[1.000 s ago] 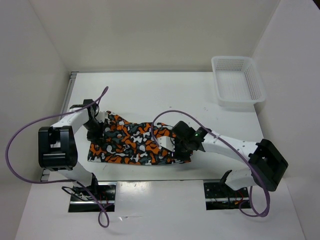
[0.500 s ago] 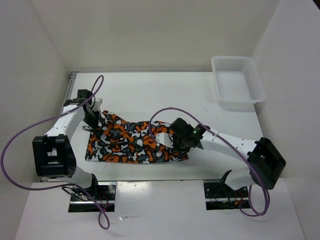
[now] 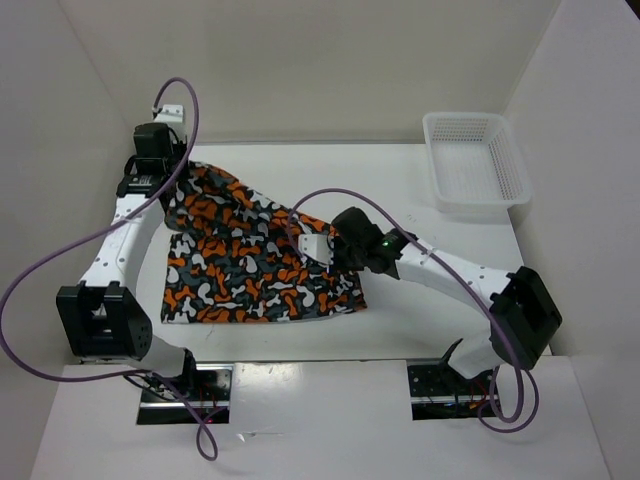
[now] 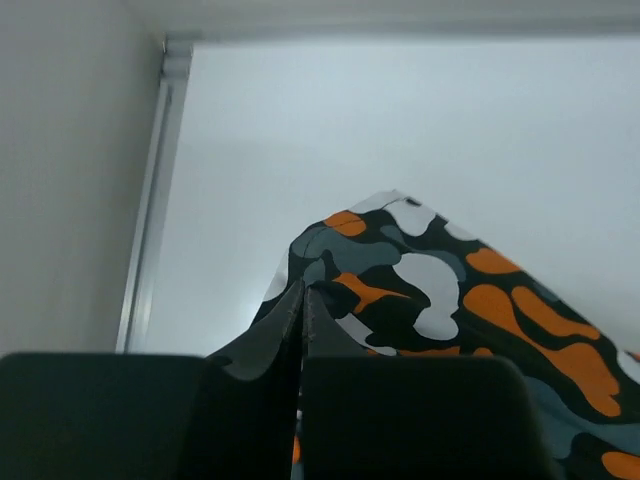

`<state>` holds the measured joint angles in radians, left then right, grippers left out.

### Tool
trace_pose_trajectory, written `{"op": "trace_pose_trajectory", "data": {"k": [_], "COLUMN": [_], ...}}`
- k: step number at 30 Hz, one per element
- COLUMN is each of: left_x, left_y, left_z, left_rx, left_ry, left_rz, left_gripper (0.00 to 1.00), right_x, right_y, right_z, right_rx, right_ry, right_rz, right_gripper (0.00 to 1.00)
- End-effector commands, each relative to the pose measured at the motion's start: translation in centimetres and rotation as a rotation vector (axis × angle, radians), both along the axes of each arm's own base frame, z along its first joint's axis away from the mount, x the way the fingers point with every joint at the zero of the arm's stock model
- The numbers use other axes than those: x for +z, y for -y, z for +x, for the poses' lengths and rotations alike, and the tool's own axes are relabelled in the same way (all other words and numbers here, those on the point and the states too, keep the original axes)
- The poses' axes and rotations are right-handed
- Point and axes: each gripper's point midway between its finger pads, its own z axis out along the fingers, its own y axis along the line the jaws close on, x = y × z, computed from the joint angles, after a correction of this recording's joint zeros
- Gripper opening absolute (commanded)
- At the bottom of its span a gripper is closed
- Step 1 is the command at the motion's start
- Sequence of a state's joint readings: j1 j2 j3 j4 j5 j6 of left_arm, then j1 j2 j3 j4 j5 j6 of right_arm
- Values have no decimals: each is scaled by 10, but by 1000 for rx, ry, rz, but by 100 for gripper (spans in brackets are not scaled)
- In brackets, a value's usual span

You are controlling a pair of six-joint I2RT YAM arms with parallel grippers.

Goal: Fold and stack the shorts
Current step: Fold the shorts

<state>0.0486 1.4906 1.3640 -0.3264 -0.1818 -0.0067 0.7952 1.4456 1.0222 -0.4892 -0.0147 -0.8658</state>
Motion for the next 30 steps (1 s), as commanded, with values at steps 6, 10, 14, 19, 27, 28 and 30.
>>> {"op": "trace_pose_trajectory", "data": {"k": [6,10,14,19,27,28,30], "left_x": [45,-21,-44,-92,-120,-127,-137], "left_y": [-14,-12,-9,-4,-8,-10,-11], "left_z": [-18,-73,-118,-190,-245,-252,-266], "left_rx": [91,86,75,59,82,91,95], "left_ry": [219,35,-63,-247,-390,-424,-478], "left_rz": [61,62,58,50,72,82,89], "left_gripper": [0,0,0,0,0,0,0], "right_x": [0,-12,-6,-20,-6,1,-1], "right_y": [16,19,16,8,10,7,3], "right_z": [19,11,7,-22,-26,-28,-44], "right_rx": [-77,-58,-39,59,95,107,135], "right_ry": [30,14,-7,-65,-54,-60,-134], "right_rz": [-41,-69,-54,-71,-97,-80,-44], "right_gripper": [0,0,0,0,0,0,0]}}
